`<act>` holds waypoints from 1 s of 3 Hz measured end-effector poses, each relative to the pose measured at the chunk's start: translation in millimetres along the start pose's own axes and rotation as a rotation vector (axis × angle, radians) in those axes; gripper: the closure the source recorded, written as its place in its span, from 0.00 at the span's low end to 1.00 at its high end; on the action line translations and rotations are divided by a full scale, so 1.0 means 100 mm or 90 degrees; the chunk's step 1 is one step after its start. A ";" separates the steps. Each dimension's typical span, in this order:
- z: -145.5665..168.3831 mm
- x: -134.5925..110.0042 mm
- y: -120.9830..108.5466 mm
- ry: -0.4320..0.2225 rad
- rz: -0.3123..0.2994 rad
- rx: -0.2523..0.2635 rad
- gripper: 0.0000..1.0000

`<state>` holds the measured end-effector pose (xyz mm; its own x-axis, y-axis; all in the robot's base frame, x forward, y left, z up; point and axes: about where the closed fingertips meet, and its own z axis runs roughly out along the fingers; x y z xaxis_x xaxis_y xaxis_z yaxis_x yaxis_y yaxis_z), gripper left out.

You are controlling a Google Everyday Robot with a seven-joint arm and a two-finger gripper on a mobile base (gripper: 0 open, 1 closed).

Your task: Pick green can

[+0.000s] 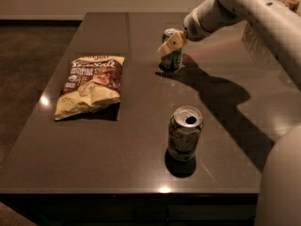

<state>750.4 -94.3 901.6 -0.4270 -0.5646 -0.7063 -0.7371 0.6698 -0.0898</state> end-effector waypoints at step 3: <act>-0.49 -0.34 0.23 -0.059 -0.032 -0.048 0.88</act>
Offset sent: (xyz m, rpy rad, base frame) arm -0.0260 0.0084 0.0476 0.0837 -0.0240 0.0848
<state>722.4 -82.9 957.8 -0.3410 -0.5473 -0.7643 -0.7949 0.6019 -0.0763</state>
